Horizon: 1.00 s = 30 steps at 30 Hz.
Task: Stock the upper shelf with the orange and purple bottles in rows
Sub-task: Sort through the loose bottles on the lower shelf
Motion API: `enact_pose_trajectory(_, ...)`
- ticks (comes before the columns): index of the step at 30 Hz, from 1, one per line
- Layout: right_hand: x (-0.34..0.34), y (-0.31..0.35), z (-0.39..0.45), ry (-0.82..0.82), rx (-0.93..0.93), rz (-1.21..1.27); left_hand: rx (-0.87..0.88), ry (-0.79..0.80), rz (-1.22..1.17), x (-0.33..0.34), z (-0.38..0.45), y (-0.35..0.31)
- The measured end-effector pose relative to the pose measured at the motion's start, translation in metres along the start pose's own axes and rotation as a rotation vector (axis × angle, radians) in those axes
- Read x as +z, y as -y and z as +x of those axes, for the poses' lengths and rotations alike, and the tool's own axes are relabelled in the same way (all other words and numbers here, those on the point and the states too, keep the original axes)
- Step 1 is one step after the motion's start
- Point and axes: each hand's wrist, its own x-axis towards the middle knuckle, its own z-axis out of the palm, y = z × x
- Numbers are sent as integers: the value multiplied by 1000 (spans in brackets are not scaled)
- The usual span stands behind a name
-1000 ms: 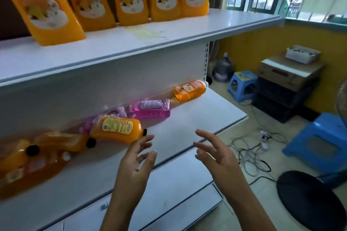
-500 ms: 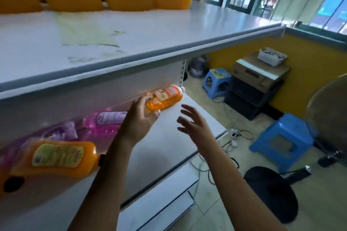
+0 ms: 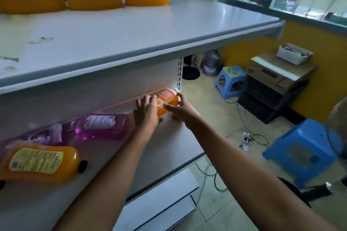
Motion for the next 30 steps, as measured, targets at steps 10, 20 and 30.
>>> enact_pose_trajectory(10,-14,-9,-22,149,-117,-25,-170,34,-270,-3,-89,-33)
enact_pose_trajectory(20,-30,-4,-96,371,-241,267,-146,111,-794,-17,-142,-36)
enact_pose_trajectory(30,48,15,-192,352,-222,349,-264,26,-1107,-91,-229,20)
